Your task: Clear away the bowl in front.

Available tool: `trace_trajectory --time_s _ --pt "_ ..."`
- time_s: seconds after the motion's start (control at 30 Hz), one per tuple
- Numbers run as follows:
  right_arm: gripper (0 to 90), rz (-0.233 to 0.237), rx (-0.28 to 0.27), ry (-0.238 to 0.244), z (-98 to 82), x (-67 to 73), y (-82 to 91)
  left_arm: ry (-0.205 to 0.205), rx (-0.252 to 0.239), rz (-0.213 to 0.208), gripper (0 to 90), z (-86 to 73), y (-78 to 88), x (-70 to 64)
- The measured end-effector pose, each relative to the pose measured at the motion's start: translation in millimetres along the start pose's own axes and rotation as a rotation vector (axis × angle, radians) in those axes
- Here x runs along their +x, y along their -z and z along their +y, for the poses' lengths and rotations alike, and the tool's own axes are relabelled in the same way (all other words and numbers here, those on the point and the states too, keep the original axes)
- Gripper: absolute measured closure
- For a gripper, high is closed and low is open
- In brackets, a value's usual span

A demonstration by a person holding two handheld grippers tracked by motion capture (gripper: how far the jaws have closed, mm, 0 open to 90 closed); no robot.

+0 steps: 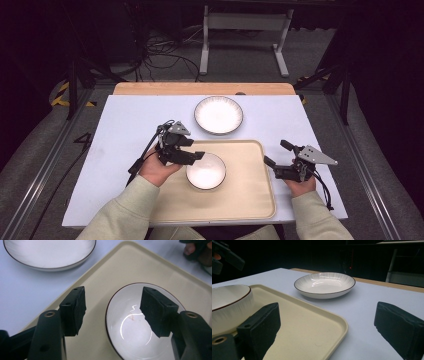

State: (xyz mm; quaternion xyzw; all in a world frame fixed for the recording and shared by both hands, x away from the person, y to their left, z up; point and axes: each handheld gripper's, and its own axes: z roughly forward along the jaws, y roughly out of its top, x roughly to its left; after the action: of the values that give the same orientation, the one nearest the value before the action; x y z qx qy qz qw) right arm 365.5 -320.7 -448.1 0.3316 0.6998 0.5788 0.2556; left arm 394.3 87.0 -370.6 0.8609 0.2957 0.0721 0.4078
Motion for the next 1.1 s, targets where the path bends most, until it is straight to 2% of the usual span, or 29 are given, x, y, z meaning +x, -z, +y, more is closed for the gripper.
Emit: trace_trajectory --time_s 0.17,0.3,0.4,0.5,0.67,0.87,0.93,1.03,1.1 --pt "6.9 0.008 -0.003 0.003 0.0 -0.1 -0.5 -0.011 -0.05 0.015 36.0 -4.8 11.7 -2.2" --pt "6.9 0.016 -0.003 -0.001 0.0 -0.6 -0.8 0.007 -0.079 0.041 32.4 -9.9 20.5 -1.1" --pt "6.9 0.023 -0.003 -0.004 0.0 -0.8 -1.0 0.004 -0.115 0.049 30.5 -13.7 25.4 0.8" --pt "6.9 0.026 -0.005 -0.009 0.0 -1.3 -1.0 0.006 -0.141 0.076 30.3 -18.3 29.5 2.2" --pt "6.9 0.023 -0.005 -0.01 0.1 -1.1 -0.6 0.024 -0.158 0.081 28.0 -21.7 35.7 7.5" --pt "6.6 0.019 -0.003 -0.012 0.2 -1.1 0.3 0.016 -0.252 0.084 26.5 -33.3 43.3 13.6" --pt "6.5 0.02 -0.003 -0.009 0.5 -1.0 1.3 0.026 -0.278 0.077 24.7 -37.6 45.4 16.9" --pt "6.4 0.018 -0.012 -0.005 1.1 -0.4 2.7 0.033 -0.276 0.075 22.7 -40.4 49.3 21.6" --pt "6.4 0.018 -0.014 -0.004 1.2 -0.3 3.1 0.038 -0.292 0.075 22.2 -42.2 50.1 22.1"
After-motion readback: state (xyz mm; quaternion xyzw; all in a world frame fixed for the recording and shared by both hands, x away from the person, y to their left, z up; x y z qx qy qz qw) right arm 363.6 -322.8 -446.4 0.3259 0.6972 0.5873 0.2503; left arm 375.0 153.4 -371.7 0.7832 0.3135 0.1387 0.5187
